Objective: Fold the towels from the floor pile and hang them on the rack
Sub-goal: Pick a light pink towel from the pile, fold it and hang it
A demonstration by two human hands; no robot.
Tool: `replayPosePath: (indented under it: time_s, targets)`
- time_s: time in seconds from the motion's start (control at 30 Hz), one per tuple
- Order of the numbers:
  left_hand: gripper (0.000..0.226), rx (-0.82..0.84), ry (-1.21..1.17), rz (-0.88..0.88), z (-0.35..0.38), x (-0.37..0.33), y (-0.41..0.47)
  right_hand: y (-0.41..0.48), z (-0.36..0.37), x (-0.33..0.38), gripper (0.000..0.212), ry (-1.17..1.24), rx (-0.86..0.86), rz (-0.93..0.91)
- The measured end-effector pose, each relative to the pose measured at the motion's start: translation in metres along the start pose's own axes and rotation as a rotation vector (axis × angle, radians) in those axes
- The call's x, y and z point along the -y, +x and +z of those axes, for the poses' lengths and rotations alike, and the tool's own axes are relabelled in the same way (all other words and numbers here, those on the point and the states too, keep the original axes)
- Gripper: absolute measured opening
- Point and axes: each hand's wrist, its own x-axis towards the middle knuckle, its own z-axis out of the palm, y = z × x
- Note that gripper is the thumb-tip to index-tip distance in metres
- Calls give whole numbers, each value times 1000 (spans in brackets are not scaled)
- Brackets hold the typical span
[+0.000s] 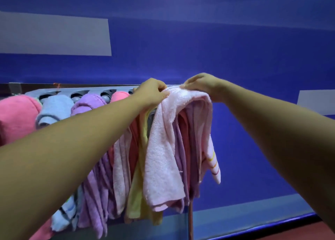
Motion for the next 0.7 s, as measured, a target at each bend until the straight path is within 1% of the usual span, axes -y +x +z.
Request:
replayPosePath:
  time_s: [0.03, 0.07, 0.1, 0.17, 0.27, 0.33, 0.37, 0.4, 0.47, 0.53, 0.6, 0.63, 0.7]
  targets:
    - [22, -13, 20, 0, 3, 1, -1, 1, 6, -3, 15, -81, -19, 0]
    - [23, -27, 48, -8, 6, 2, -1, 3, 12, -9, 16, -111, -42, -2]
    - [22, -46, 90, -21, 9, 0, -1, 5, 17, -15, 17, -80, -63, -5]
    - [20, -81, 188, -37, 14, -4, -3, 4, 22, -26, 21, 63, -108, -32]
    - [17, -153, 325, -6, 21, -10, -10, -1, 30, -38, 32, 212, -189, -60]
    - [17, -285, 487, 69, 25, -13, -20, -5, 37, -40, 35, 249, -251, -57]
    - [14, -355, 530, 107, 26, -16, -26, -6, 40, -40, 35, 260, -279, -46]
    - [11, -384, 528, 138, 26, -21, -32, -8, 42, -39, 35, 265, -301, -31]
    - [17, -306, 420, 130, 30, -31, -44, -11, 42, -37, 27, 271, -308, -21]
    - [21, -210, 222, 2, 37, -41, -56, -14, 43, -36, 17, 239, -304, -10]
    - [22, -176, 37, -126, 45, -48, -68, -18, 42, -34, 10, 223, -306, 11]
    - [23, -151, -33, -173, 50, -52, -74, -21, 41, -33, 9, 227, -305, 20]
    - [33, -108, -223, -258, 60, -58, -79, -25, 38, -33, 15, 247, -291, 31]
